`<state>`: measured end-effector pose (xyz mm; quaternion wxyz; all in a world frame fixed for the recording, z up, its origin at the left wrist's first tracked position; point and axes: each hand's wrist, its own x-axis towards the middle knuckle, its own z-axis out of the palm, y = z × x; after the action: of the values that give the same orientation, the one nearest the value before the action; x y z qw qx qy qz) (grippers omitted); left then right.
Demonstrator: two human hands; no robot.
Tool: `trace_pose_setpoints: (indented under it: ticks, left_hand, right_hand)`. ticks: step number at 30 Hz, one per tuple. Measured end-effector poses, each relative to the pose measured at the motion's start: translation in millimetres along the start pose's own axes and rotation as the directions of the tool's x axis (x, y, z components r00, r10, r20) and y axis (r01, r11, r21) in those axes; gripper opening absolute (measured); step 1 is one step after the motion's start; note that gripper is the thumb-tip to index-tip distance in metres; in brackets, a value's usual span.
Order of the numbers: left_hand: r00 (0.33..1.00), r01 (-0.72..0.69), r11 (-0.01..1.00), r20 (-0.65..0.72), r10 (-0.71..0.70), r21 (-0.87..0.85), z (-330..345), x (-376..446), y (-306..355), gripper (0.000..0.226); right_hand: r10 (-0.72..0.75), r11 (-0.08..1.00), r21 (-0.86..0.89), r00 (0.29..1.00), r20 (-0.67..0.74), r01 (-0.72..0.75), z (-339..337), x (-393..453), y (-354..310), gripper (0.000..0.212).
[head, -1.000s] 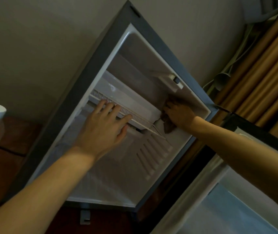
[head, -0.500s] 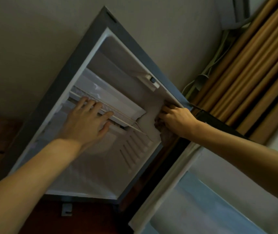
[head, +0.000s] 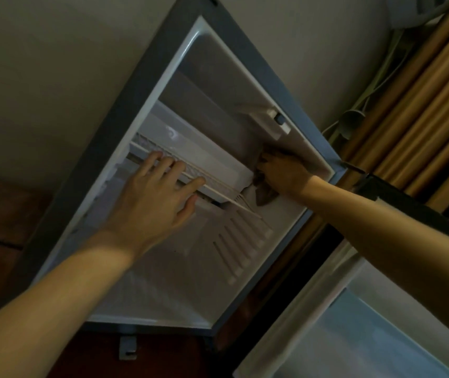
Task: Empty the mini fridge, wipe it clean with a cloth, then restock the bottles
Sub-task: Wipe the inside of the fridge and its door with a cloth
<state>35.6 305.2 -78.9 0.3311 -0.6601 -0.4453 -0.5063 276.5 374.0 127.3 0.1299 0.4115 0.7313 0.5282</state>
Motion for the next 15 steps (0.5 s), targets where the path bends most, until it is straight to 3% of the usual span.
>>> trace_pose_setpoints:
  ticks: [3, 7, 11, 15]
  left_hand:
    - [1.0, 0.0, 1.0, 0.002, 0.0, 0.001, -1, -1, 1, 0.041]
    - [0.999, 0.023, 1.0, 0.034, -0.023, 0.001, -4, 1, 4, 0.042]
    - [0.99, 0.061, 0.998, 0.124, -0.064, 0.025, -16, 5, 11, 0.048]
    - [0.983, 0.079, 0.996, 0.161, -0.085, 0.044, -17, 7, 12, 0.051]
  right_hand:
    - [0.001, 0.999, -0.035, 1.0, 0.01, -0.001, -1, -3, -2, 0.03]
    - [0.059, 0.997, -0.068, 0.984, 0.17, -0.048, -20, -30, -5, 0.044]
    - [-0.055, 0.998, -0.005, 0.997, 0.047, 0.056, -32, -73, -2, 0.034]
    - [-0.035, 0.997, -0.068, 0.997, 0.069, 0.04, -31, -77, 0, 0.039]
